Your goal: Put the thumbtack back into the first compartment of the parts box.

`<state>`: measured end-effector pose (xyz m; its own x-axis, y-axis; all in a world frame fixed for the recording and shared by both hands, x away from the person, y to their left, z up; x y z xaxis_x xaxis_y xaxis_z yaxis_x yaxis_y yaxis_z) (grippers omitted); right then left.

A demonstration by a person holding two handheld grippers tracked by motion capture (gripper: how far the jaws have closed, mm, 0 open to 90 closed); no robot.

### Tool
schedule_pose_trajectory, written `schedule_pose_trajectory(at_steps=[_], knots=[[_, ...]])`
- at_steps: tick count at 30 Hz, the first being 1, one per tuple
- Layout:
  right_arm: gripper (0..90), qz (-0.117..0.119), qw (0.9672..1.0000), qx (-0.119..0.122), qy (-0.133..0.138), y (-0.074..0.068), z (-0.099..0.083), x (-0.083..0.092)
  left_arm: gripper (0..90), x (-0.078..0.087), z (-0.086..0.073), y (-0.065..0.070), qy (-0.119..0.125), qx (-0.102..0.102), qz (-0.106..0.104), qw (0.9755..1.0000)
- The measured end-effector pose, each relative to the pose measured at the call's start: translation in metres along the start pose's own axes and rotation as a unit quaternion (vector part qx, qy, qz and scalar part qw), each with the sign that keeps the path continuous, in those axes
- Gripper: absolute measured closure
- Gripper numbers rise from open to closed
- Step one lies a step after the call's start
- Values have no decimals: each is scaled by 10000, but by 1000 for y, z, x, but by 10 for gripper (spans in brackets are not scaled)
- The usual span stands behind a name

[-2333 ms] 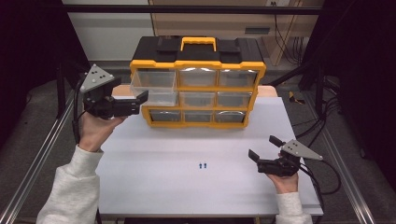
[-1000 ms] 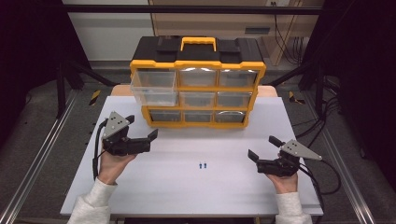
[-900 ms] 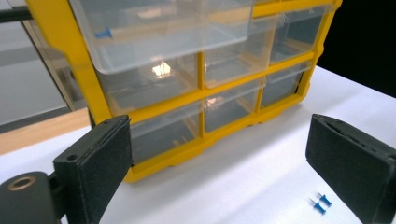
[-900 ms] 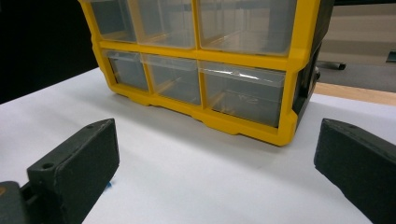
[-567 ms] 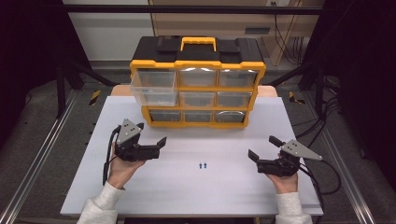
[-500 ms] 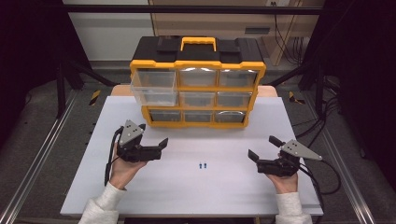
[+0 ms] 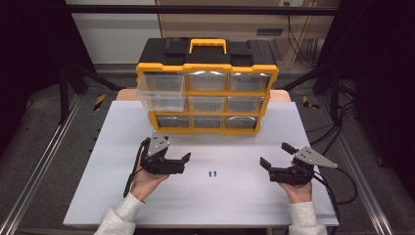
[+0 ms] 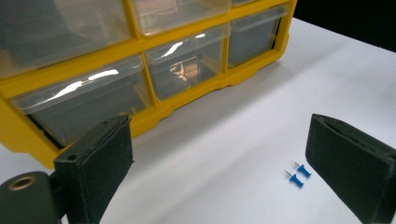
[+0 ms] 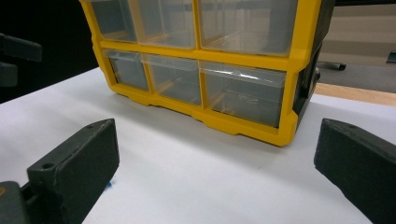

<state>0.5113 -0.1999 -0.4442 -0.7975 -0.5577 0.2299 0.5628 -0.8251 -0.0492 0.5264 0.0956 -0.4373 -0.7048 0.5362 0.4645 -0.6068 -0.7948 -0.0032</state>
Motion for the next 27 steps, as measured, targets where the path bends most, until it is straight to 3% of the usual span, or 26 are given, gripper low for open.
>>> schedule_pose_trajectory(at_steps=[14,27], knots=[[6,-12,10000,2,-6,0,0,0,70,-30,-18,23,-320,-34,-98,9994],[6,13,10000,38,9,0,0,0,83,-57,-43,48,-806,-179,-218,9963]])
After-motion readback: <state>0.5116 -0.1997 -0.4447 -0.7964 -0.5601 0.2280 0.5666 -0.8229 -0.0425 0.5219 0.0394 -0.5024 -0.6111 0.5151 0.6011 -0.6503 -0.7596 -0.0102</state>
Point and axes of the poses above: each handheld gripper's, and its own axes: x roughly backward along the jaws, z roughly out of its top, y roughly to its right, the point moved 10 cm from there along -x, roughly forward along the jaws, and after that the axes turned 3 degrees about x, right-handed, at the moved point
